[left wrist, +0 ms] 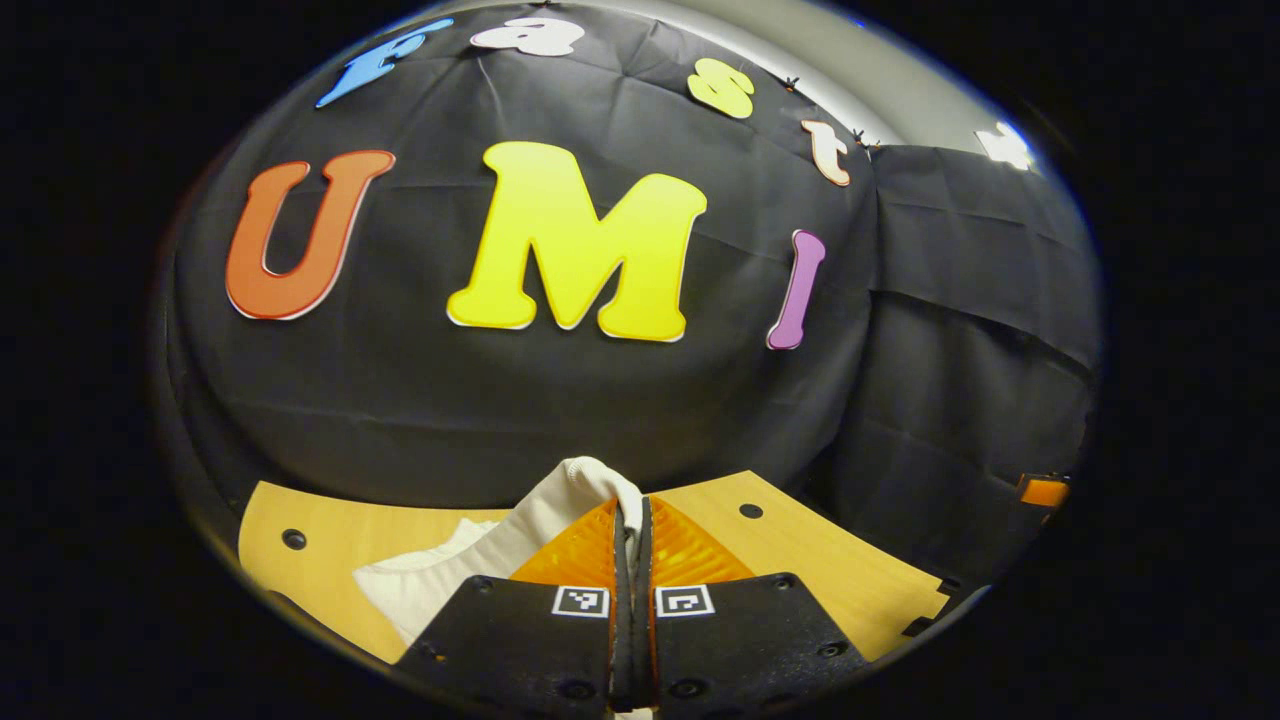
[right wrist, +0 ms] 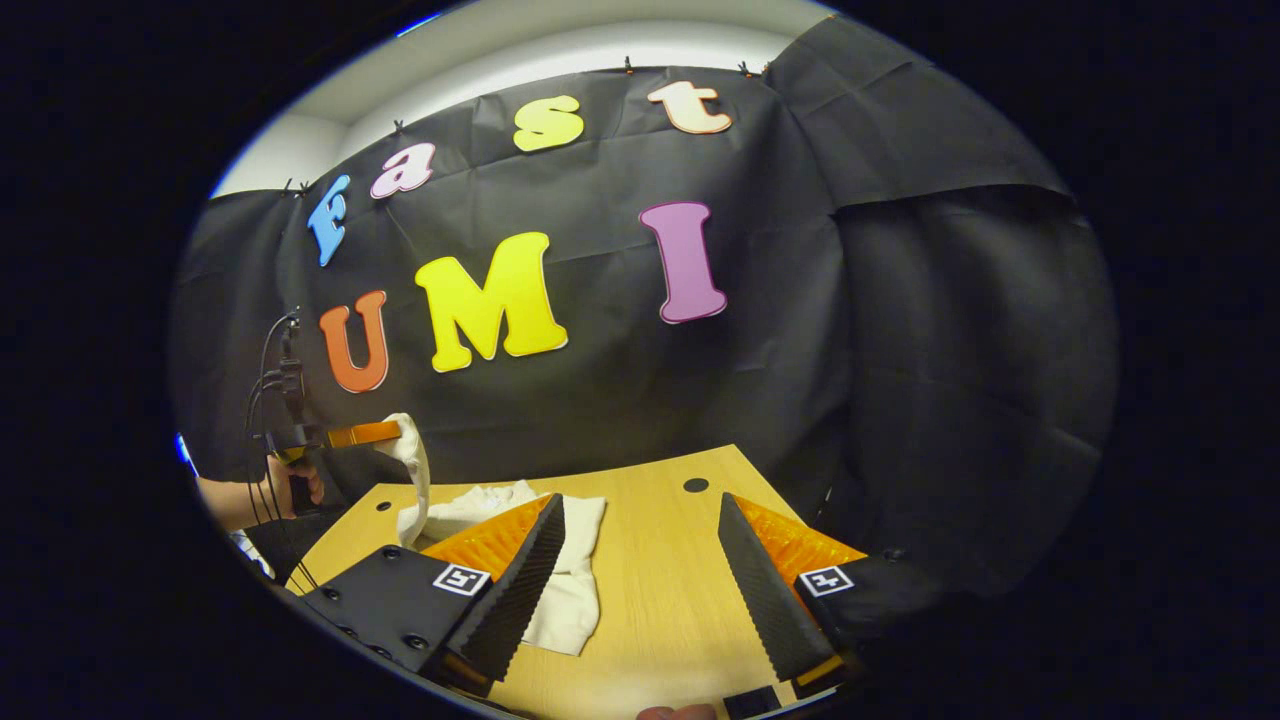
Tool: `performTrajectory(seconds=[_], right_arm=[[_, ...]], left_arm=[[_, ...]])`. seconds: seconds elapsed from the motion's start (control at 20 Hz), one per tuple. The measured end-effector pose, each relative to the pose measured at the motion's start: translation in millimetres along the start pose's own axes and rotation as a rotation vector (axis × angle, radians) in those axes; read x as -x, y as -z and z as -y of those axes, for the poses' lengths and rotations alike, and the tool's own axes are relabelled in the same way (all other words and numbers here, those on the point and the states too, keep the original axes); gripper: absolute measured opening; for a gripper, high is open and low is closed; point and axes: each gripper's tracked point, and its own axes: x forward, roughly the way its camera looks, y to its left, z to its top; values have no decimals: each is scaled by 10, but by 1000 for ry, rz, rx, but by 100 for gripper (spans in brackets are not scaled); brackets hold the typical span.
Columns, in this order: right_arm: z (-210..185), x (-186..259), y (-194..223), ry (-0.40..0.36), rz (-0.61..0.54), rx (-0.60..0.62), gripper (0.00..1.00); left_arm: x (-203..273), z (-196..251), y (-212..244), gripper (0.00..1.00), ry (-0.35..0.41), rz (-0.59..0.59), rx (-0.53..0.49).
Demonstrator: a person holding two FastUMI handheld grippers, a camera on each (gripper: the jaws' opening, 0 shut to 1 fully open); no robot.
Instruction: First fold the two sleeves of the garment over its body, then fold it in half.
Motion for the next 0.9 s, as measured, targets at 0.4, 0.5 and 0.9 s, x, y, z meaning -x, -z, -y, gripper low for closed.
performTrajectory(seconds=[0.4, 0.5, 0.9], right_arm=[[475, 69, 147, 102, -68, 41, 96], [564, 73, 136, 121, -79, 53, 94], [668, 38, 120, 141, -108, 80, 96]], left_arm=[[-1083, 284, 958, 3, 8, -191, 12], [-1326, 304, 1267, 3, -6, -249, 14], [-1704, 463, 1776, 11, -3, -338, 91]])
